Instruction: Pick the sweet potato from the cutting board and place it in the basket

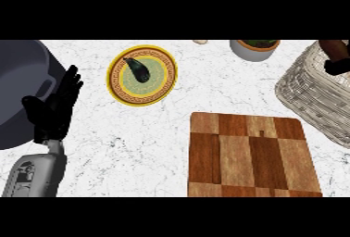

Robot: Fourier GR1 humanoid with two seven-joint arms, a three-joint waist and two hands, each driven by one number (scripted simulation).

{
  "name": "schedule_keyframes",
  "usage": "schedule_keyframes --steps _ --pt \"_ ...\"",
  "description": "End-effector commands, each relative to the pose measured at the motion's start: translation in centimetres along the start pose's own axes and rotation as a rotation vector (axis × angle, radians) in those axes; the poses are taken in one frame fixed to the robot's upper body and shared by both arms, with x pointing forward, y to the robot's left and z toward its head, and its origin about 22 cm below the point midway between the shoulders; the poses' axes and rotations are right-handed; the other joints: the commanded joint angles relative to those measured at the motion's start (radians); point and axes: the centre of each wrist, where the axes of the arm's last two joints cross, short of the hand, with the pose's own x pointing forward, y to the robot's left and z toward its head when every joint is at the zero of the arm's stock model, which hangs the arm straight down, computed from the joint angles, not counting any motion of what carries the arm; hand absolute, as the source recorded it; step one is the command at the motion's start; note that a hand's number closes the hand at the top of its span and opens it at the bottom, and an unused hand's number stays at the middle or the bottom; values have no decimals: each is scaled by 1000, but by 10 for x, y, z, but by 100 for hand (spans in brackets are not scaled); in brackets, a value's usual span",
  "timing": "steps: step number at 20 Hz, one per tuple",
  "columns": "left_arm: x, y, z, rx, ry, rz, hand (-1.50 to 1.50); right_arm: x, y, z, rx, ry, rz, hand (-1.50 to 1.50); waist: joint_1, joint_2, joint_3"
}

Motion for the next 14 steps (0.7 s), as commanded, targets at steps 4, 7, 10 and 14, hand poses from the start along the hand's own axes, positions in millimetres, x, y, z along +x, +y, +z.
schedule_keyframes --steps 4,7,10,14 --pt "3 -12 2 -14 -6 6 0 -10 7 3 11 30 40 150 2 3 2" --pt "-5 9 5 -9 10 8 0 -33 18 8 45 3 64 150 -4 0 2" --pt "2 8 4 -13 7 4 0 -4 18 7 93 14 65 150 6 1 2" --pt "-9 9 0 0 11 9 0 -23 7 3 125 27 53 150 -3 4 1"
